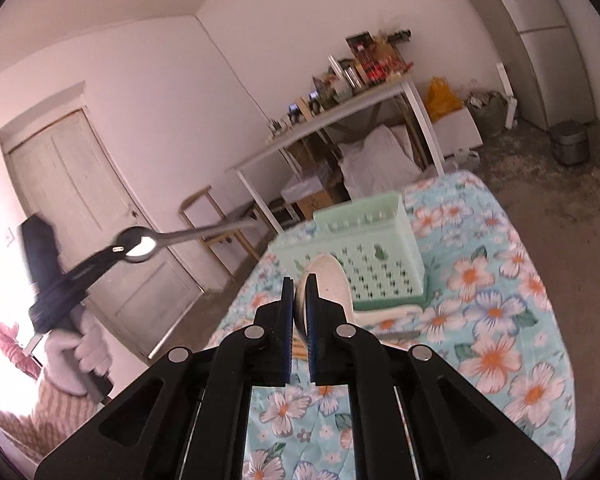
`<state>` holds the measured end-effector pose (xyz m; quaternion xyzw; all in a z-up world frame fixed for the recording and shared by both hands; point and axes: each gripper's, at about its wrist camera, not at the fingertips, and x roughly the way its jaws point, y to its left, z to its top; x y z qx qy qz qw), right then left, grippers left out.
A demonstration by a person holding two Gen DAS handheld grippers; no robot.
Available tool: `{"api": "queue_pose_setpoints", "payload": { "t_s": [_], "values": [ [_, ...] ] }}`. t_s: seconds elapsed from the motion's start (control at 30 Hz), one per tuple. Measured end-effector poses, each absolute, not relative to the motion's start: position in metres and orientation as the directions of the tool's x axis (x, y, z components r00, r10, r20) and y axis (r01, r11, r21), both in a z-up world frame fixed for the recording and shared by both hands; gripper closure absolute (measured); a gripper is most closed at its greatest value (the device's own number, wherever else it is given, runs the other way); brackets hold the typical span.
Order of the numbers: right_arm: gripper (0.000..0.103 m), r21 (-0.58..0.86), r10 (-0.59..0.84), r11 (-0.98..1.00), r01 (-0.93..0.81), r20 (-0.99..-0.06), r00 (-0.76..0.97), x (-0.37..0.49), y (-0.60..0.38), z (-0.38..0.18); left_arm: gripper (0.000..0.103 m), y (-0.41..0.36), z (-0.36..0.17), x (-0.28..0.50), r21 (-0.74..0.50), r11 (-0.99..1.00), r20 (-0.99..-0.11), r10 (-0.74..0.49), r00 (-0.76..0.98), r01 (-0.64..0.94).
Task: Organize utensils
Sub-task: 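Lift the spoon with the left tool while the right tool lifts the ladle toward the holder, then open the left tool over the holder while the right tool drops the ladle in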
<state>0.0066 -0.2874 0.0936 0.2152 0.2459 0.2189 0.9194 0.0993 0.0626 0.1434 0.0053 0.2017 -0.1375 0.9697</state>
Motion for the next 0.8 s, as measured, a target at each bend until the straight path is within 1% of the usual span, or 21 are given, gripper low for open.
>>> {"api": "queue_pose_setpoints", "payload": {
  "t_s": [0.1,0.23,0.4,0.47,0.53,0.6,0.63,0.67,0.7,0.73,0.8],
  "values": [
    [0.097,0.488,0.516,0.808,-0.330,-0.315,0.797,0.004,-0.296,0.106,0.100,0.043,0.148,0.128,0.047,0.966,-0.465,-0.203,0.862,0.253],
    [0.097,0.470,0.529,0.801,-0.370,-0.269,0.805,0.003,-0.303,0.119,0.100,0.019,0.152,0.161,0.146,0.953,-0.539,-0.150,0.829,0.267],
    [0.097,0.473,0.549,0.784,-0.403,-0.223,0.806,0.008,-0.311,0.126,0.100,-0.009,0.143,0.205,0.206,0.931,-0.648,-0.102,0.755,0.302],
    [0.097,0.477,0.556,0.775,-0.415,-0.202,0.806,0.007,-0.313,0.128,0.100,-0.015,0.137,0.220,0.191,0.930,-0.687,-0.102,0.720,0.314],
    [0.097,0.476,0.559,0.770,-0.424,-0.184,0.808,0.008,-0.316,0.131,0.096,-0.019,0.130,0.235,0.152,0.935,-0.713,-0.121,0.690,0.321],
    [0.097,0.479,0.565,0.763,-0.434,-0.169,0.808,0.008,-0.318,0.135,0.096,-0.020,0.127,0.247,0.065,0.941,-0.716,-0.189,0.672,0.333],
    [0.097,0.482,0.569,0.759,-0.439,-0.161,0.807,0.009,-0.319,0.137,0.089,-0.019,0.124,0.250,0.015,0.940,-0.710,-0.229,0.666,0.340],
    [0.097,0.482,0.571,0.757,-0.442,-0.157,0.806,0.009,-0.320,0.139,0.085,-0.019,0.123,0.252,-0.022,0.941,-0.698,-0.257,0.668,0.338],
    [0.097,0.481,0.572,0.755,-0.445,-0.152,0.806,0.010,-0.321,0.142,0.077,-0.019,0.121,0.252,-0.042,0.942,-0.688,-0.269,0.674,0.333],
    [0.097,0.480,0.573,0.755,-0.447,-0.150,0.806,0.010,-0.321,0.145,0.073,-0.017,0.120,0.253,-0.070,0.943,-0.667,-0.287,0.688,0.325],
    [0.097,0.476,0.577,0.752,-0.455,-0.143,0.804,0.012,-0.321,0.150,0.072,-0.015,0.118,0.250,-0.108,0.941,-0.634,-0.314,0.707,0.321]
  ]
}}
